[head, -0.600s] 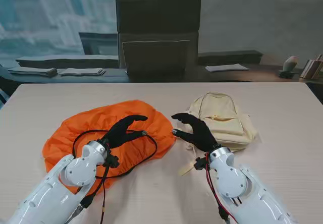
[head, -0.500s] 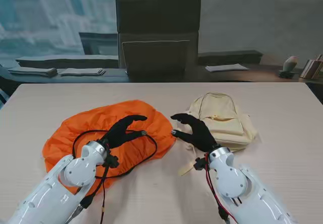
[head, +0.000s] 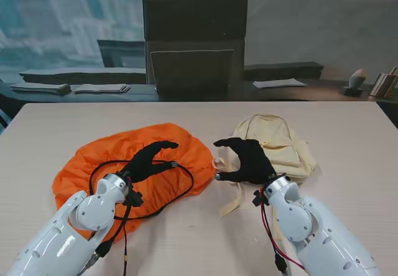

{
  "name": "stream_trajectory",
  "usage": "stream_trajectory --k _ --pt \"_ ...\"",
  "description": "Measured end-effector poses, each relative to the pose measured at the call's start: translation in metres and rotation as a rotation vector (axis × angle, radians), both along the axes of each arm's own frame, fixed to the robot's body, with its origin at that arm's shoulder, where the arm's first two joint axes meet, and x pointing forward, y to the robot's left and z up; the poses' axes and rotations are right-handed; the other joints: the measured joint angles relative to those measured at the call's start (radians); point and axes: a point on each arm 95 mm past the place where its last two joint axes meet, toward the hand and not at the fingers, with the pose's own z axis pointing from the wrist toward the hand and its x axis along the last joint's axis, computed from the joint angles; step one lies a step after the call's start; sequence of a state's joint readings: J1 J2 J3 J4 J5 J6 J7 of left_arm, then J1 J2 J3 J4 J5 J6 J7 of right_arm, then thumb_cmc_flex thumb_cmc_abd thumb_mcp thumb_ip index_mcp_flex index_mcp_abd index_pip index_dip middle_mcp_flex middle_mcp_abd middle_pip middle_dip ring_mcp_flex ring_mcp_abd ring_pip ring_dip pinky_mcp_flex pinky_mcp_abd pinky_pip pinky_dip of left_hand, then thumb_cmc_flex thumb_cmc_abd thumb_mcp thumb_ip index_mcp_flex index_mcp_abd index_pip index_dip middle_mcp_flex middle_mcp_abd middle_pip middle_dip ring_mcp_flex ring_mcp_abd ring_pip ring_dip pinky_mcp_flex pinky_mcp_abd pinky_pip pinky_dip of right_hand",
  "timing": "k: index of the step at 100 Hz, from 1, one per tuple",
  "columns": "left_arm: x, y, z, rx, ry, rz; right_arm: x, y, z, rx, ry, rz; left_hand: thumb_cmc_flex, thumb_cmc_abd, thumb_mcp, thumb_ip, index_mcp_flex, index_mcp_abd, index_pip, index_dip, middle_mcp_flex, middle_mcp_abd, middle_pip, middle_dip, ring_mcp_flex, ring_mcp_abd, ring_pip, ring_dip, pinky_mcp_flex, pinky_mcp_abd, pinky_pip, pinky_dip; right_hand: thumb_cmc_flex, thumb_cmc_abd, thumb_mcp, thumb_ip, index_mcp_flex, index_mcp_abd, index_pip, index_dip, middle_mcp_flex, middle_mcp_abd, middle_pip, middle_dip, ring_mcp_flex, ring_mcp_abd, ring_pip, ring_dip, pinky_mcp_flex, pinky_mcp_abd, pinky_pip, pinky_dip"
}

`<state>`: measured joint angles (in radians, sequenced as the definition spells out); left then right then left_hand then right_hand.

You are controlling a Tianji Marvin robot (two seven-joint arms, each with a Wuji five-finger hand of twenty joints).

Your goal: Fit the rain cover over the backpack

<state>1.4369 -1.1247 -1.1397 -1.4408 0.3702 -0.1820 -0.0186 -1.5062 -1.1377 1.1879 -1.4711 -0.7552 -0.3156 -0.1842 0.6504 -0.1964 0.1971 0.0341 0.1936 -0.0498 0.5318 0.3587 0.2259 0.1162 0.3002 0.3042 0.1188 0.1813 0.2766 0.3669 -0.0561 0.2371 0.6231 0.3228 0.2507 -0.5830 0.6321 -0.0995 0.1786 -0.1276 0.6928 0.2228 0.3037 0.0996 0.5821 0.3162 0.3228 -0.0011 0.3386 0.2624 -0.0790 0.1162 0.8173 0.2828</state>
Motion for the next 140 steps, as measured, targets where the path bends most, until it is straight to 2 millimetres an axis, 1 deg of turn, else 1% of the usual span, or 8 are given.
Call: stream_trajectory --k 22,44,57,75,89,100,123,140 --pt "-0.002 0.002 0.004 0.031 -0.032 -0.002 0.03 -0.042 -0.008 -0.658 -0.263 -0.114 0.0 0.0 0.0 0.0 0.0 0.0 0.0 0.0 0.0 0.0 0.0 0.0 0.0 0.0 0.0 0.0 0.0 0.0 0.0 0.0 -0.141 -0.036 0.113 -0.007 -0.052 0.059 -0.208 -0.035 -0.088 -0.023 -0.03 -0.027 -0.06 -0.028 -0.048 -0.009 -0.023 0.004 -0.168 0.116" --pt "-0.001 0.004 0.004 0.034 -0.03 -0.001 0.038 -0.053 -0.017 -0.754 -0.145 -0.156 0.0 0.0 0.0 0.0 0.0 0.0 0.0 0.0 0.0 0.0 0.0 0.0 0.0 0.0 0.0 0.0 0.0 0.0 0.0 0.0 -0.141 -0.036 0.108 -0.007 -0.052 0.088 -0.296 0.022 -0.098 -0.024 -0.115 -0.069 -0.09 -0.028 -0.062 -0.009 -0.009 0.008 -0.225 0.164" --pt "-0.001 0.005 0.004 0.04 -0.032 0.0 0.043 -0.049 -0.027 -0.854 -0.207 -0.17 0.0 0.0 0.0 0.0 0.0 0.0 0.0 0.0 0.0 0.0 0.0 0.0 0.0 0.0 0.0 0.0 0.0 0.0 0.0 -0.001 0.002 -0.034 0.013 -0.01 -0.049 0.101 -0.158 0.107 -0.097 -0.014 0.037 -0.019 -0.063 -0.013 -0.009 -0.006 0.05 0.015 -0.2 0.164" --pt "-0.001 0.006 0.004 0.05 -0.036 0.0 0.05 -0.05 -0.044 -0.841 -0.289 -0.218 0.0 0.0 0.0 0.0 0.0 0.0 0.0 0.0 0.0 0.0 0.0 0.0 0.0 0.0 0.0 0.0 0.0 0.0 0.0 -0.001 0.225 -0.038 -0.049 -0.014 0.114 0.103 0.055 0.124 0.087 0.01 0.205 0.055 0.118 0.038 0.207 0.089 0.094 0.017 0.191 0.088" --pt "-0.002 0.005 0.003 0.05 -0.033 -0.003 0.055 -0.053 -0.052 -0.765 -0.309 -0.279 0.0 0.0 0.0 0.0 0.0 0.0 0.0 0.0 0.0 0.0 0.0 0.0 0.0 0.0 0.0 0.001 0.0 0.0 0.0 -0.001 0.241 -0.306 0.597 -0.069 0.421 0.07 0.177 0.175 0.438 0.011 0.325 0.103 0.405 0.069 0.43 0.174 0.245 0.062 0.359 0.102" --pt "-0.001 0.004 0.002 0.054 -0.029 -0.008 0.055 -0.053 -0.053 -0.714 -0.354 -0.301 0.001 0.0 0.0 0.0 0.0 0.0 0.0 0.001 0.0 0.0 0.0 0.0 0.0 0.0 0.0 0.001 0.0 0.0 0.0 -0.001 0.336 -0.367 0.652 -0.202 0.676 -0.058 0.349 0.078 0.762 0.006 0.341 0.112 0.663 0.094 0.544 0.171 0.358 0.138 0.42 0.139" --pt "0.003 0.001 -0.001 0.089 -0.036 -0.013 0.053 -0.055 -0.031 -0.426 -0.478 -0.241 0.023 -0.148 0.139 0.0 -0.001 0.0 -0.001 0.001 0.0 0.0 0.009 0.009 0.009 0.0 0.0 0.004 0.003 0.0 0.012 -0.001 0.365 -0.416 0.715 -0.215 0.807 -0.074 0.363 0.172 0.856 0.008 0.338 0.235 0.713 0.133 0.613 0.161 0.383 0.167 0.423 0.145" --pt "0.018 0.0 0.001 0.283 -0.237 -0.061 0.043 -0.05 0.015 -0.237 -0.565 -0.222 -0.001 -0.366 0.341 -0.052 -0.001 0.016 -0.352 -0.214 -0.013 -0.001 -0.122 -0.077 -0.002 -0.004 -0.001 -0.013 0.006 -0.017 0.039 0.013 0.365 -0.448 0.745 -0.215 0.84 -0.073 0.357 0.195 0.868 0.028 0.337 0.253 0.725 0.157 0.635 0.161 0.385 0.192 0.423 0.145"
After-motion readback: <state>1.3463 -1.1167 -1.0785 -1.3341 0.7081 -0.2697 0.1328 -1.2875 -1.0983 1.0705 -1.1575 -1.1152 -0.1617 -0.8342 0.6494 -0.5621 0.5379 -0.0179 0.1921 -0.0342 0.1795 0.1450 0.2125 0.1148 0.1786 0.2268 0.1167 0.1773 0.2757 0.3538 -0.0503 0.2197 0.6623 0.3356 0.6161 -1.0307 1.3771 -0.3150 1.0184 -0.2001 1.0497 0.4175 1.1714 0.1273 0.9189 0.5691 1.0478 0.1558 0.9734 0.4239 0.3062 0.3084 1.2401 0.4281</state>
